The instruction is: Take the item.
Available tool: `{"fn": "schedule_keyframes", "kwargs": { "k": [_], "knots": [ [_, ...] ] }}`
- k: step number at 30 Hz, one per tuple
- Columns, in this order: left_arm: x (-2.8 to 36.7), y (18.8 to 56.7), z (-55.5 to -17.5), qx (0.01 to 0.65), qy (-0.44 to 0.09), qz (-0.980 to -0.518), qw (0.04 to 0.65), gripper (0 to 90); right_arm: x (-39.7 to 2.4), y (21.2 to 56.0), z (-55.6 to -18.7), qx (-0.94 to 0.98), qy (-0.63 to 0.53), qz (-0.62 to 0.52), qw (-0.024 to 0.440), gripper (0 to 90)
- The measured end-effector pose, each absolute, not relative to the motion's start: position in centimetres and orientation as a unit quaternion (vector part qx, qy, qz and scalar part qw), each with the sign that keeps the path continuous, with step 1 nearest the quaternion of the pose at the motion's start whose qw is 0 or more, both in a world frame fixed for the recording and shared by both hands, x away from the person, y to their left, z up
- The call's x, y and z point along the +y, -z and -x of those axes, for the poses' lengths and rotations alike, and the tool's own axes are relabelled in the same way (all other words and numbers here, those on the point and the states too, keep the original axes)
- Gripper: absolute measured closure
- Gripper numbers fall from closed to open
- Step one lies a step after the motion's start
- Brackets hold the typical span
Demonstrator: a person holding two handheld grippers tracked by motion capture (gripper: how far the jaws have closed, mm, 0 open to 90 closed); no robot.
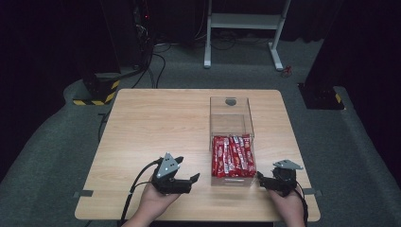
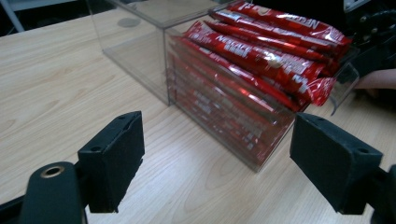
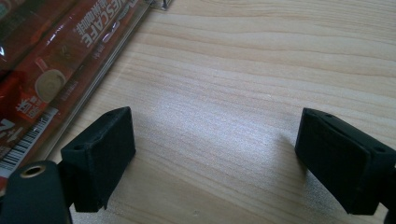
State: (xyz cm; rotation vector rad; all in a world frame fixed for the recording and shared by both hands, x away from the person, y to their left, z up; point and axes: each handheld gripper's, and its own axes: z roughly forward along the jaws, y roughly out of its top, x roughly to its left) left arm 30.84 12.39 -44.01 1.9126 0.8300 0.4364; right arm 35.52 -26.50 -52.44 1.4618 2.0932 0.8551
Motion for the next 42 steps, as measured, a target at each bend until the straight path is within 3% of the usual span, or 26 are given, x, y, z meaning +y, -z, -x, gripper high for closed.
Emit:
{"fn": "schedule_keyframes", "kwargs": {
  "k": [26,32,42],
  "knots": [
    [8.0,43.5,-32.6,0.318,-0.148,-0.791,0.501,21.7,-26.5,52.4,-35.5,0.76,-0.309,-0.526,0.224,12.0],
    [7.1,43.6,-33.0,0.317,-0.141,-0.789,0.507,25.5,-26.5,52.4,-35.4,0.76,-0.31,-0.527,0.222,12.1],
    [5.4,43.7,-34.1,0.324,-0.145,-0.79,0.499,40.0,-26.5,52.4,-35.4,0.762,-0.309,-0.524,0.221,12.1]
  ]
}}
